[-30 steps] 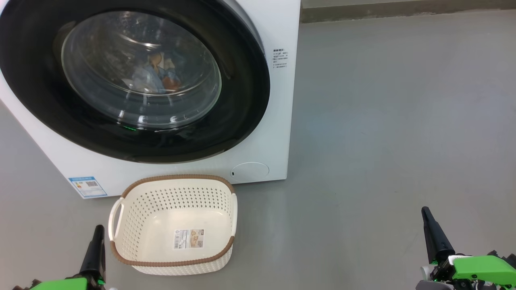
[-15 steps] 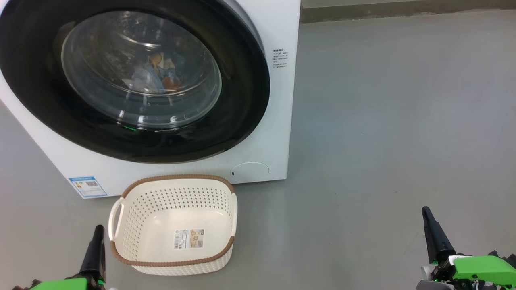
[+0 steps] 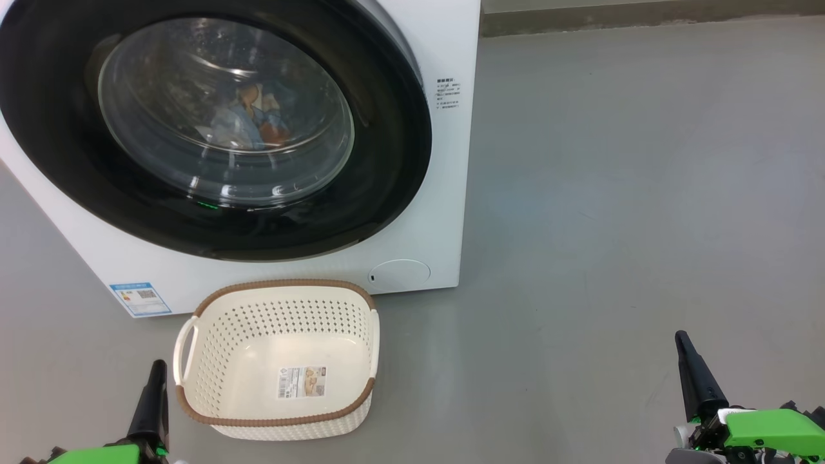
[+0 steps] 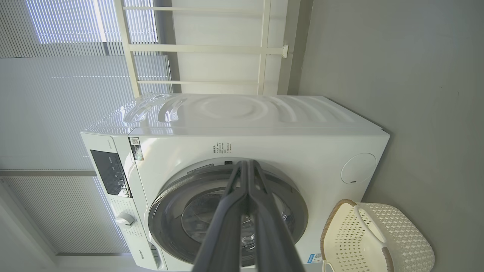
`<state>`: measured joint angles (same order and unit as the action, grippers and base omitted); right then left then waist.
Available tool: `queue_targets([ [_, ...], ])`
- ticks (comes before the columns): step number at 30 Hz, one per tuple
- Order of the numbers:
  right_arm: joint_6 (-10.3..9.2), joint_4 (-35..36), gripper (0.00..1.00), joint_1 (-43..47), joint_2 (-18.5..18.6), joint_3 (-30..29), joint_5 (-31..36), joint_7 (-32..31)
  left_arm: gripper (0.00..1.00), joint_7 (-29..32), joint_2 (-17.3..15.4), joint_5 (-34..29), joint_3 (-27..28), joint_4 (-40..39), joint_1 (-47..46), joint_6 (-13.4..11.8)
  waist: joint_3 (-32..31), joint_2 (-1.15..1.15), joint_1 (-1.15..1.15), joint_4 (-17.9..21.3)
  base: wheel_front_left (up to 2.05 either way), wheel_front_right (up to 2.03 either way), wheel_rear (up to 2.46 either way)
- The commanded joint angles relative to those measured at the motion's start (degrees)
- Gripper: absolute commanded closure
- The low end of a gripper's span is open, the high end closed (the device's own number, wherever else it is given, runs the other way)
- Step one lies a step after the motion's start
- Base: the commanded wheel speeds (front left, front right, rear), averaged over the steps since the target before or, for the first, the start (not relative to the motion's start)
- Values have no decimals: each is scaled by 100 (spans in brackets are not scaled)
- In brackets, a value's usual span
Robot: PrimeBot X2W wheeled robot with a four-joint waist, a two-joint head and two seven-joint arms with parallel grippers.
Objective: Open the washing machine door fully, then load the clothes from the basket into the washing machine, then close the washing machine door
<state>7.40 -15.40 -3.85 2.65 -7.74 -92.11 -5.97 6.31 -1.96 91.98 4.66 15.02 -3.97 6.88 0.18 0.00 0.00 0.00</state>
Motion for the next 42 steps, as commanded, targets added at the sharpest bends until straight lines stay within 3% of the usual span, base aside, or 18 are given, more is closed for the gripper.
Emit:
queue_targets([
  [1, 9, 138, 100, -231, 39, 139, -20, -37, 100, 21, -93, 14, 190, -97, -223, 60, 0, 0, 0, 0, 0, 0, 0],
  [42, 9, 138, 100, -232, 31, 128, -11, -47, 100, 22, -92, 13, 191, -98, -223, 60, 0, 0, 0, 0, 0, 0, 0],
])
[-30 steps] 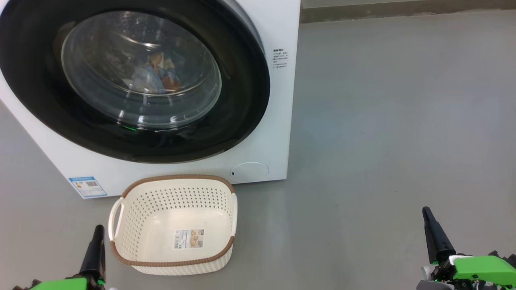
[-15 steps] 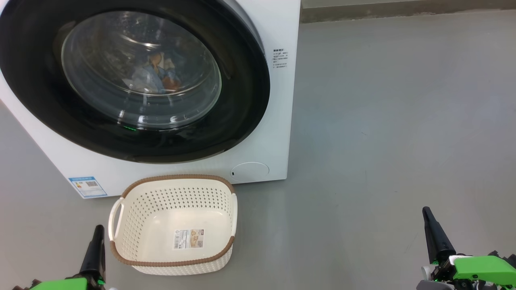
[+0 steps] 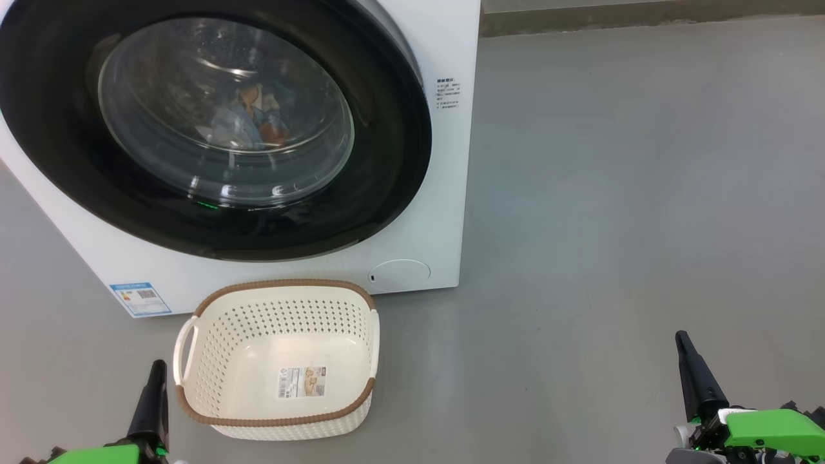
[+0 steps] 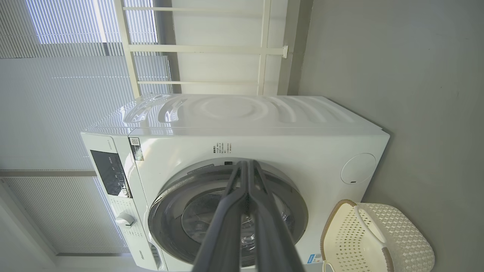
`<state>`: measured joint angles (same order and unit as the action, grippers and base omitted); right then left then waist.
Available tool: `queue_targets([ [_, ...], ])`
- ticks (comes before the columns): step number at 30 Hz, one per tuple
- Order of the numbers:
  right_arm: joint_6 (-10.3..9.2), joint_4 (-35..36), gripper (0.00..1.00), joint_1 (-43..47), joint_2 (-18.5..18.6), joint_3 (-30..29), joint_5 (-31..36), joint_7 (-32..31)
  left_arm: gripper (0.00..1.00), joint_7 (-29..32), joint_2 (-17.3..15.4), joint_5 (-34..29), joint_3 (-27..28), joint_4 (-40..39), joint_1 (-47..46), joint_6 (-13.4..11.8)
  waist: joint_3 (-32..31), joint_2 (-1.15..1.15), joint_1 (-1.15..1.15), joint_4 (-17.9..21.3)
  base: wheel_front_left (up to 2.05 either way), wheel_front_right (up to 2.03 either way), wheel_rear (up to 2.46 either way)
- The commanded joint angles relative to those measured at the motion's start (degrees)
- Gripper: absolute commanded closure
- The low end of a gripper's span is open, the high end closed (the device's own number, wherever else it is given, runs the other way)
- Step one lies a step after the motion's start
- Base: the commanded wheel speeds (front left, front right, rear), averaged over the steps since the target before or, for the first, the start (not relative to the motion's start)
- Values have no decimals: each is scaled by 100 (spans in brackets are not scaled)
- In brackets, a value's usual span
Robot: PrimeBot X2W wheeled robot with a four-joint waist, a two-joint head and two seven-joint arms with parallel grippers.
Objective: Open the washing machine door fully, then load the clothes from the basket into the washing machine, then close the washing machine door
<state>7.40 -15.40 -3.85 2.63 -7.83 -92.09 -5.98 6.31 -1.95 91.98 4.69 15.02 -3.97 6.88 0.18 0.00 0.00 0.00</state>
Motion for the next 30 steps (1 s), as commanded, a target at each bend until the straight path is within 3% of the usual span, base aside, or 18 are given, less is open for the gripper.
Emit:
queue_targets([
  [1, 9, 138, 100, -232, 33, 137, -12, -46, 100, 22, -94, 13, 189, -98, -223, 60, 0, 0, 0, 0, 0, 0, 0],
  [30, 9, 138, 100, -233, 30, 132, -8, -50, 100, 22, -93, 13, 190, -98, -223, 60, 0, 0, 0, 0, 0, 0, 0],
])
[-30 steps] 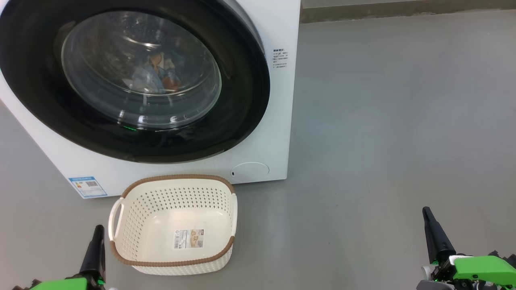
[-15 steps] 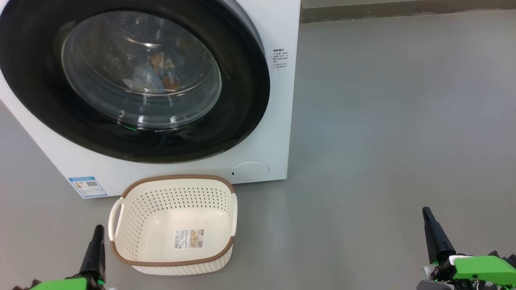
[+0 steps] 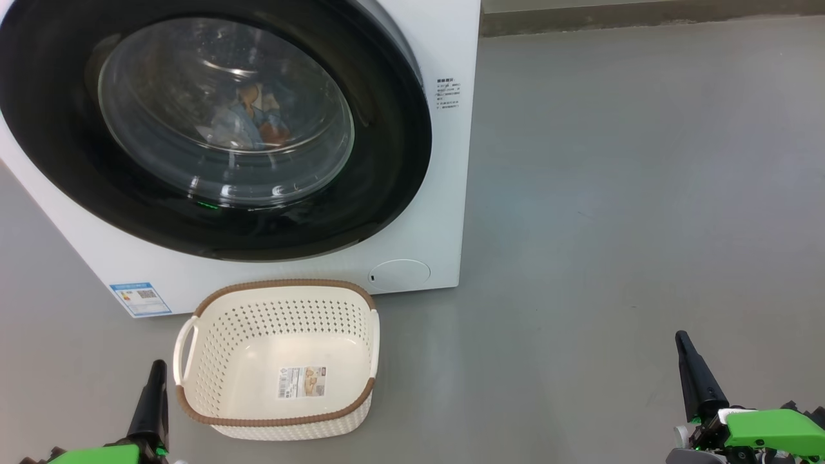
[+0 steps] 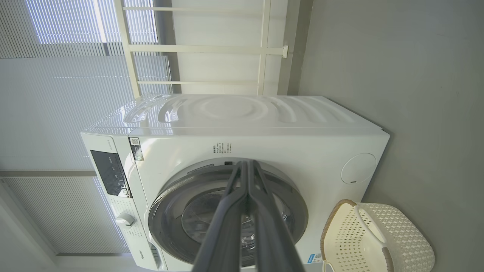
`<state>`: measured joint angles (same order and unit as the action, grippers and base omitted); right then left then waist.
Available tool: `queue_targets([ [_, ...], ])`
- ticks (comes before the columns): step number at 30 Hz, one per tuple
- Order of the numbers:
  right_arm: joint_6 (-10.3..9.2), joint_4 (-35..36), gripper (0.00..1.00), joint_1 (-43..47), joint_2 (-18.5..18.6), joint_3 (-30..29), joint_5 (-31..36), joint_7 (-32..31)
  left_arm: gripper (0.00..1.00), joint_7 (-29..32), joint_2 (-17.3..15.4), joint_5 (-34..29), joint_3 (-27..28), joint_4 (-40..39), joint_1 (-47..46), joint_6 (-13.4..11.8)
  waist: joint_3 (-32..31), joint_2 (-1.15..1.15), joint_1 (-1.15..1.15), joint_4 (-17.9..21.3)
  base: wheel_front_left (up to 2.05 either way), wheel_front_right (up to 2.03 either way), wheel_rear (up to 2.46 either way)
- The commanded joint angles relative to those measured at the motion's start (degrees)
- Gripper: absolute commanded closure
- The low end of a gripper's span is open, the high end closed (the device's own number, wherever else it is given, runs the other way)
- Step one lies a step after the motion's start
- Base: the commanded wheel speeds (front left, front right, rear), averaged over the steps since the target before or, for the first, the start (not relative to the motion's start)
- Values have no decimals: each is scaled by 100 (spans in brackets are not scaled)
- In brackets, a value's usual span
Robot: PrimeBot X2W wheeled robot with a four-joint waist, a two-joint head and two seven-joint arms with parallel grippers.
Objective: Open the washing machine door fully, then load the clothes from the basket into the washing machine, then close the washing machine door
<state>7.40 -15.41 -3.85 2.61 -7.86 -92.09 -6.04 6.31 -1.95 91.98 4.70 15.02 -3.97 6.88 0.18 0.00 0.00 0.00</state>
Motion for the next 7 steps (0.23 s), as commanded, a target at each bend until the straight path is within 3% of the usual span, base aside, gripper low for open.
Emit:
queue_targets([
  [1, 9, 139, 100, -233, 32, 135, -8, -44, 100, 22, -93, 13, 188, -98, -223, 60, 0, 0, 0, 0, 0, 0, 0],
  [7, 9, 139, 100, -233, 31, 134, -7, -45, 100, 22, -93, 13, 189, -98, -223, 60, 0, 0, 0, 0, 0, 0, 0],
])
